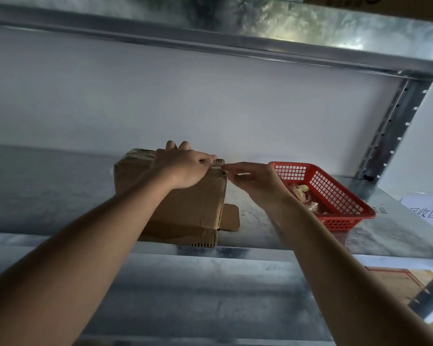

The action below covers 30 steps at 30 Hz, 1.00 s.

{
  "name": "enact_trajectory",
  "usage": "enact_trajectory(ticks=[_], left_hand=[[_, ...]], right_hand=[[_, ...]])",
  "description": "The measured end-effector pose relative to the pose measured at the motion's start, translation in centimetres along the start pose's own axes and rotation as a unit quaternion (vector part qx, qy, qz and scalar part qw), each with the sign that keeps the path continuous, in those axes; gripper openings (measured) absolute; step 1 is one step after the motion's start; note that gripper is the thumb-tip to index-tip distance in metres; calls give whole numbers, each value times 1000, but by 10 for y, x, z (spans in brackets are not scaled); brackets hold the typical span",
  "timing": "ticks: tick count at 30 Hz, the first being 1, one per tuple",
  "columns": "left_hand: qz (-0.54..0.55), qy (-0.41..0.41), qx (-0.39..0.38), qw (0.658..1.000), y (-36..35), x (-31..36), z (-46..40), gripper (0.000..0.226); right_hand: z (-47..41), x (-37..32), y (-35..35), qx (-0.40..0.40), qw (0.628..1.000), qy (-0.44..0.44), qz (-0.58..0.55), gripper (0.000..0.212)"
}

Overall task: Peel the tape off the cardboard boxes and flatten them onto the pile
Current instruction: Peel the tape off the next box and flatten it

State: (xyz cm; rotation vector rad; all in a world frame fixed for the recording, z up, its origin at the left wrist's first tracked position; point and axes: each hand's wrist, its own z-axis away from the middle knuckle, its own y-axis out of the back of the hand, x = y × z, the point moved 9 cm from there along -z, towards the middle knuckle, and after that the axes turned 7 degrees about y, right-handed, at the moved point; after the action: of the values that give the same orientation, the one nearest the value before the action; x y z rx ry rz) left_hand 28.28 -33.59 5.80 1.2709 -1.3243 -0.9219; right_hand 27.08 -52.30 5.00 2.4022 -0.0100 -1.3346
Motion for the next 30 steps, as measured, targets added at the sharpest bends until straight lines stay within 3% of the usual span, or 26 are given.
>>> enact_trajectory(ticks=[7,15,21,25,30], left_hand=[[3,-4,19,1000,-1,2,-1,48],[6,2,28,1000,-1,1,-9,49],[5,-1,29,1000,-3,2,-11,50],[9,2,27,1000,-3,1,-10,51],[12,2,28,1000,-3,0,-10,51]], right_hand=[[9,0,6,91,995,25,-42,28],[12,-15,3,54,995,89,11,27],[14,5,3,78,993,-1,-93,19],[19,14,3,133,987,-25,-81,7],[22,15,1,178,983,-39,0,11]])
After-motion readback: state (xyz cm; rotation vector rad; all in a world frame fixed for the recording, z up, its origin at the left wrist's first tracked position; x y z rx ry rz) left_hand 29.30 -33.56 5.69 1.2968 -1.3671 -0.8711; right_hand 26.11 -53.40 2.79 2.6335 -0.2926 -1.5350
